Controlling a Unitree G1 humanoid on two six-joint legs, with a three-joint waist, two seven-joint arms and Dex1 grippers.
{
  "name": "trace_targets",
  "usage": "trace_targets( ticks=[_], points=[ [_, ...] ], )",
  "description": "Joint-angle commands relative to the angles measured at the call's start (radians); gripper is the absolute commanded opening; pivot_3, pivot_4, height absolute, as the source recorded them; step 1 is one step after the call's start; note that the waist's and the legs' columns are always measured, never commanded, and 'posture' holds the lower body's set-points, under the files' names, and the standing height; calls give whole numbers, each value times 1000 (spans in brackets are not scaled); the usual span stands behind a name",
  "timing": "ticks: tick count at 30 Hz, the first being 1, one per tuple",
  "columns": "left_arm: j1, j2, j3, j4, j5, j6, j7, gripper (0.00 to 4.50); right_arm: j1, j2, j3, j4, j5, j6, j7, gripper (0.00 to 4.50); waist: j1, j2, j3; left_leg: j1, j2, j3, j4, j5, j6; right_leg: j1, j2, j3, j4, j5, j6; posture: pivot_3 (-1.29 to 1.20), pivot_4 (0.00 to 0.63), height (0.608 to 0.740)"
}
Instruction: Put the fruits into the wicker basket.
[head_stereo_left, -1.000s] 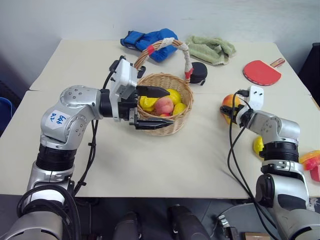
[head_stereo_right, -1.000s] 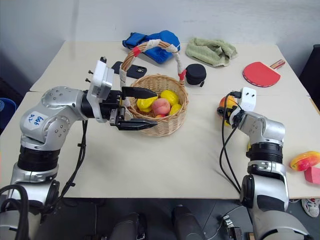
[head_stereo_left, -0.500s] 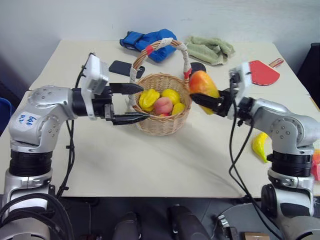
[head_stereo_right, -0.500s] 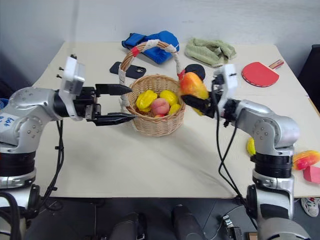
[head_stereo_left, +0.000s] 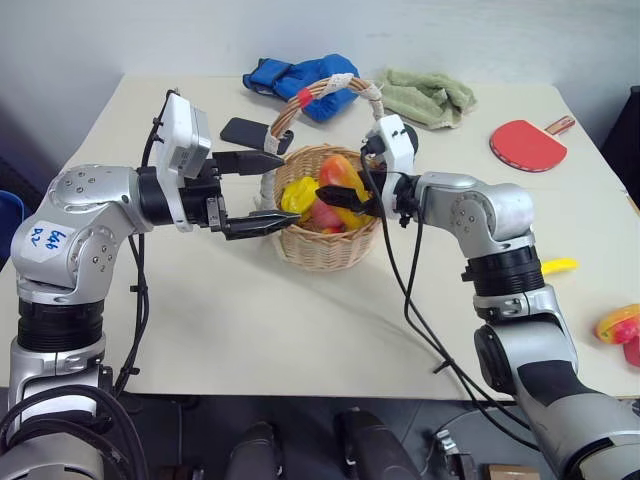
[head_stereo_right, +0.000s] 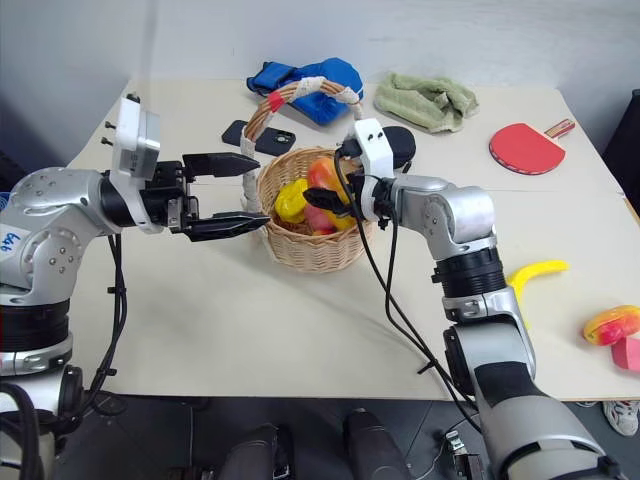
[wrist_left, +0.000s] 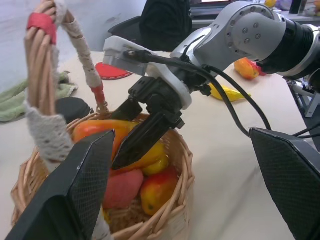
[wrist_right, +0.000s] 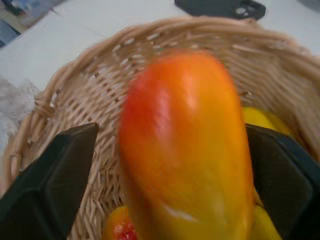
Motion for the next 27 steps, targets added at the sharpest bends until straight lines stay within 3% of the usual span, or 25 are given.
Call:
trace_targets(
  ticks=[1, 6, 8, 12, 15, 22, 27],
  points=[
    [-2, -15, -2, -32, -16, -12, 5, 4500, 19, -55, -149, -206, 124, 26, 35, 4440, 1, 0, 0, 0, 0, 0, 0, 0, -1, 0, 0, 0, 1, 0, 0, 0, 150, 740],
    [-11, -53, -31, -40, -30, -7, -12, 4500, 128, -190, -350, -403, 238, 175, -34, 4440, 6, 0, 0, 0, 0, 0, 1, 1, -1, 1, 0, 0, 0, 0, 0, 0, 150, 740],
    [-23, -81, -65, -37, -33, -12, -31, 4500, 202, -248, -482, -494, 236, 290, -150, 4440, 11, 0, 0, 0, 0, -1, 1, 1, 0, 3, 0, 0, -1, 0, 0, 0, 150, 740],
    [-51, -124, -106, -31, -35, -19, -56, 4500, 308, -288, -617, -651, 148, 514, -349, 4440, 8, 0, 0, 0, -1, 1, 0, 1, 0, 4, 0, 2, -4, 0, 0, 0, 150, 740],
    [-67, -156, -118, -26, -44, -12, -62, 4500, 327, -178, -769, -755, 51, 647, -546, 4440, -5, 0, 0, 2, 0, 2, -1, 2, -2, 3, 2, 4, -3, 0, 0, 0, 150, 740],
    [-46, -189, -146, -21, -28, -26, -75, 4500, 417, 105, -912, -830, 64, 653, -813, 4440, -9, 1, -1, 3, 0, 3, -6, 7, -6, 1, 5, 7, -1, 0, -1, 0, 150, 740],
    [-67, -206, -151, -17, -28, -31, -73, 4500, 447, 105, -966, -702, 14, 653, -870, 4440, 0, 1, -1, 2, -1, 3, -6, 7, -6, 0, 4, 7, -2, 0, -1, 0, 150, 740]
  ],
)
